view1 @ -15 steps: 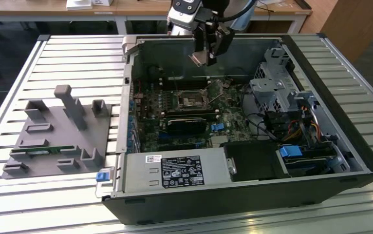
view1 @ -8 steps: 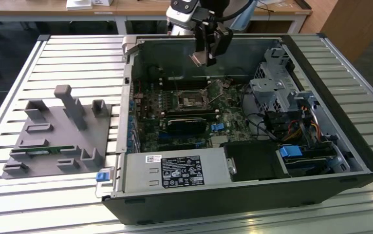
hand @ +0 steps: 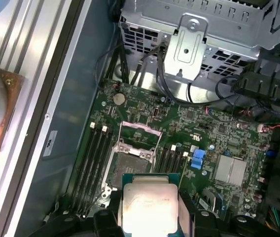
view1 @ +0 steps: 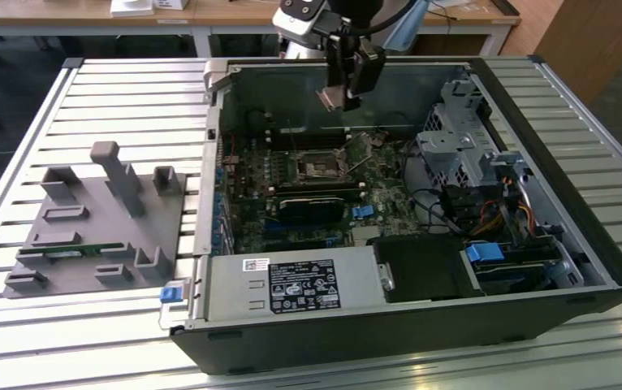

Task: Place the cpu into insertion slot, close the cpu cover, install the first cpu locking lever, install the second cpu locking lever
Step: 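Place the cpu into insertion slot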

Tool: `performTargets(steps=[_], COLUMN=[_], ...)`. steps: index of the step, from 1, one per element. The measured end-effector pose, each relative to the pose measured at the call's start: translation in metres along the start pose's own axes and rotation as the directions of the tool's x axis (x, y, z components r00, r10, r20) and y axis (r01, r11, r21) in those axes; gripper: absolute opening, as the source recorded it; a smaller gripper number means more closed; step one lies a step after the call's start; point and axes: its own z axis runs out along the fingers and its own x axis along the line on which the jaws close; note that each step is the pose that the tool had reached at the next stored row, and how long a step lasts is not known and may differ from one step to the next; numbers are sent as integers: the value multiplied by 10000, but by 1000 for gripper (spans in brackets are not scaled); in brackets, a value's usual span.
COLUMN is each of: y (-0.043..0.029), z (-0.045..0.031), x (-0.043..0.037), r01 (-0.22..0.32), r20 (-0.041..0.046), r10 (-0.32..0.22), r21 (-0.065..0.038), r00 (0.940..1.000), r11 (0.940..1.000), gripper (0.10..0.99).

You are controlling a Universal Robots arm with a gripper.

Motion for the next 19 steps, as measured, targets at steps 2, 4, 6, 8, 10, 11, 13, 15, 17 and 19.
performTargets(steps=[2, 4, 6, 8, 10, 11, 13, 15, 17, 19], y=[0, -1, -1, -2, -2, -2, -2, -2, -3, -4], z=[4, 8, 13, 21, 23, 24, 26, 29, 32, 37], x=[0, 0, 0, 0, 0, 0, 0, 0, 0, 0], r01=[-201, -425, -746, -1237, -1505, -1619, -1805, -1892, -1900, -1902], r20=[30, 58, 87, 129, 153, 162, 179, 186, 187, 187], r10=[201, 425, 746, 1237, 1505, 1619, 1806, 1893, 1900, 1902], r21=[-1, -3, -10, -23, -31, -35, -40, -42, -32, -20], r00=[9998, 9991, 9972, 9922, 9885, 9867, 9834, 9817, 9816, 9816], r11=[9998, 9991, 9972, 9923, 9886, 9868, 9836, 9819, 9818, 9817], gripper=[537, 537, 537, 537, 537, 537, 537, 537, 537, 537])
